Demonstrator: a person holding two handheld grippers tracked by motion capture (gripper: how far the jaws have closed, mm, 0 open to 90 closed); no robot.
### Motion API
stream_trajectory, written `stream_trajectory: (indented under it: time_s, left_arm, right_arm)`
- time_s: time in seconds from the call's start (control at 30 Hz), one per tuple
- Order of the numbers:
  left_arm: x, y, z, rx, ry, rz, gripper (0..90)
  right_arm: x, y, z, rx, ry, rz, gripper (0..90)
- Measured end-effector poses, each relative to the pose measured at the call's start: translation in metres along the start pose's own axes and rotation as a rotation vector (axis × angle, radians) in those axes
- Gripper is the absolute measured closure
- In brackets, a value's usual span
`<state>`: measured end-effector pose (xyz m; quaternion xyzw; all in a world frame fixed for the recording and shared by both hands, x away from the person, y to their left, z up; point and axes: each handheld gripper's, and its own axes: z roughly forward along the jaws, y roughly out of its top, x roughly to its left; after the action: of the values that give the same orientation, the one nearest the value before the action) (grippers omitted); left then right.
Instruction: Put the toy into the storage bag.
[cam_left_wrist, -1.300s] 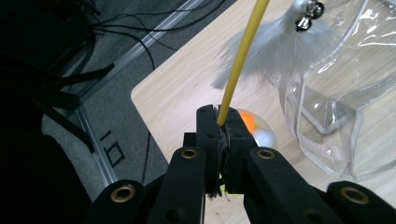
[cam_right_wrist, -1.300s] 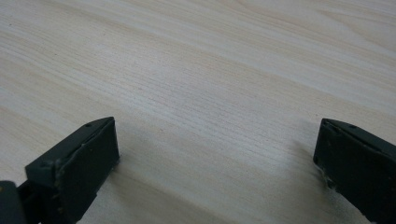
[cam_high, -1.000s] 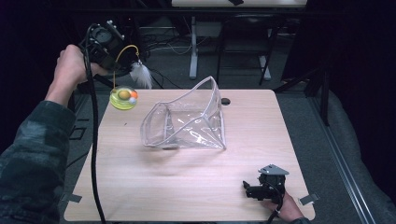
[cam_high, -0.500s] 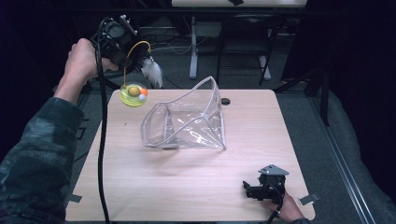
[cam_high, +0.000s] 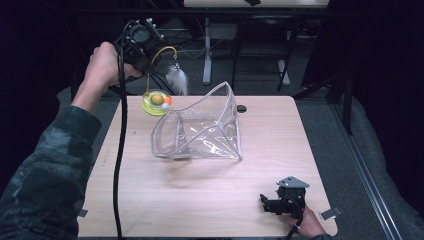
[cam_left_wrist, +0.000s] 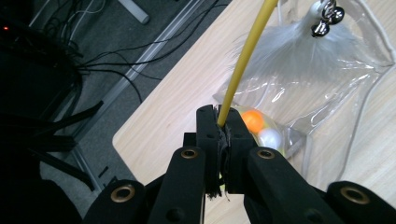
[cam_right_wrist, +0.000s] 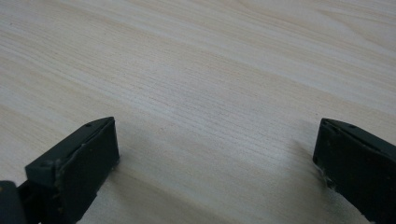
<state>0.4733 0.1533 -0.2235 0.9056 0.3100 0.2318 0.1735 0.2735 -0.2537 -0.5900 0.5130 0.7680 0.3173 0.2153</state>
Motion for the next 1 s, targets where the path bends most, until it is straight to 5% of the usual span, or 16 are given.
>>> stream_trajectory:
  time_s: [0.37,1.0]
  left_arm:
    - [-0.017,0.012,0.005,-0.009,-0.031,0.038,87.8]
    - [-0.042,0.022,0.043,-0.005,-0.152,0.062,87.8]
  right_arm:
    - [0.0,0.0,0.0,0.0,0.0,0.0,0.0]
    - [0.0,0.0,-0.001,0.009,-0.008,-0.008,0.0]
